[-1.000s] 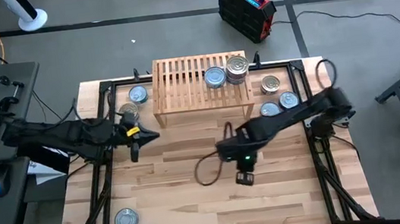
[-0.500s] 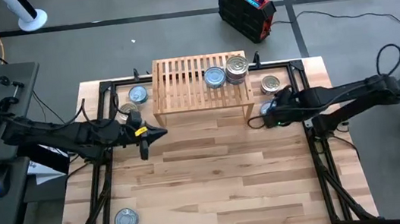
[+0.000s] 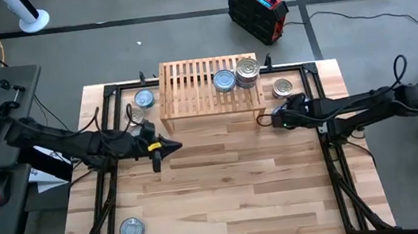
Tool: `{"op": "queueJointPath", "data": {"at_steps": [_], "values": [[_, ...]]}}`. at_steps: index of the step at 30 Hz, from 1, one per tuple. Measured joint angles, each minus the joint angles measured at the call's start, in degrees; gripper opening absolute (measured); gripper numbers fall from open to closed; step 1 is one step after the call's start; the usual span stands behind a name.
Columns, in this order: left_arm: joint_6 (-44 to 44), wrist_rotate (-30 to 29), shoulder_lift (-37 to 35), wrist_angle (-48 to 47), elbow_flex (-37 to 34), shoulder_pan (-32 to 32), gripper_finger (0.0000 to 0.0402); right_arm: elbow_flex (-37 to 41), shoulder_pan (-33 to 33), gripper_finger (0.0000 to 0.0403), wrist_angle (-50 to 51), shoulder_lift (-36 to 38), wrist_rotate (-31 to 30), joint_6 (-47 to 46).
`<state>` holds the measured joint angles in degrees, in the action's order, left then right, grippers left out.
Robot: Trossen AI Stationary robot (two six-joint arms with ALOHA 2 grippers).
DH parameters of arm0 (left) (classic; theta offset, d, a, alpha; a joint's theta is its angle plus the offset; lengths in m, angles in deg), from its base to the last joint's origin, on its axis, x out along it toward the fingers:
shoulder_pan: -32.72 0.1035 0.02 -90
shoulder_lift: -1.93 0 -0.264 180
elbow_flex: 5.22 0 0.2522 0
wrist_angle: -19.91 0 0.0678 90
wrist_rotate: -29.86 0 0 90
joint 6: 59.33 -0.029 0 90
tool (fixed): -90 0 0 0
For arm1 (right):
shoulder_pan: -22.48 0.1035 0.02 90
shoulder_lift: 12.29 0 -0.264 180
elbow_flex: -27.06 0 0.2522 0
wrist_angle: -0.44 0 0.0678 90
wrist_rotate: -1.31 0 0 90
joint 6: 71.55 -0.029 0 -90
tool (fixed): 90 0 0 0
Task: Stack canned seafood by type on shelf
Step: Put the green-blue tuna can on the shelf
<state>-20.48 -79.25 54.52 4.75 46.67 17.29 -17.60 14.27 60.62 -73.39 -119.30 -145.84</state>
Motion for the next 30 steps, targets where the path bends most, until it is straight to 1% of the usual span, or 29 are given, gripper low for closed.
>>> {"op": "queueJointPath", "data": {"at_steps": [5,8,10,13,16,23,27,30], "values": [[0.4,0.8,1.7,0.1,0.0,-2.4,0.0000,2.7,-1.2,0.0000,-3.3,0.0,0.0,-1.9],[0.5,2.5,1.6,0.1,0.0,-4.5,0.0000,4.2,-1.1,0.0000,-6.0,0.0,2.9,-2.8],[0.9,4.8,0.5,-0.1,0.0,-5.9,0.0000,5.1,-0.3,0.0000,-7.1,0.0,6.0,-2.9],[2.2,7.0,-2.3,0.1,0.0,-8.0,0.0000,5.5,2.1,0.0000,-6.5,0.0,6.4,-5.4],[2.0,7.2,-6.0,0.0,0.0,-10.3,0.0000,5.4,5.2,0.0000,-6.2,0.0,7.1,-8.9],[-1.2,7.2,-14.8,-1.0,0.0,-15.0,0.0000,4.1,16.7,0.0000,-6.8,0.0,14.0,-15.7],[-3.0,6.0,-16.8,-6.5,0.0,-15.9,0.0000,4.0,23.8,0.0000,-13.7,-1.0,18.8,-17.5],[-2.7,5.4,-16.5,-11.9,0.0,-15.8,0.0000,4.0,28.2,0.0000,-22.6,-4.9,20.7,-19.6]]}}
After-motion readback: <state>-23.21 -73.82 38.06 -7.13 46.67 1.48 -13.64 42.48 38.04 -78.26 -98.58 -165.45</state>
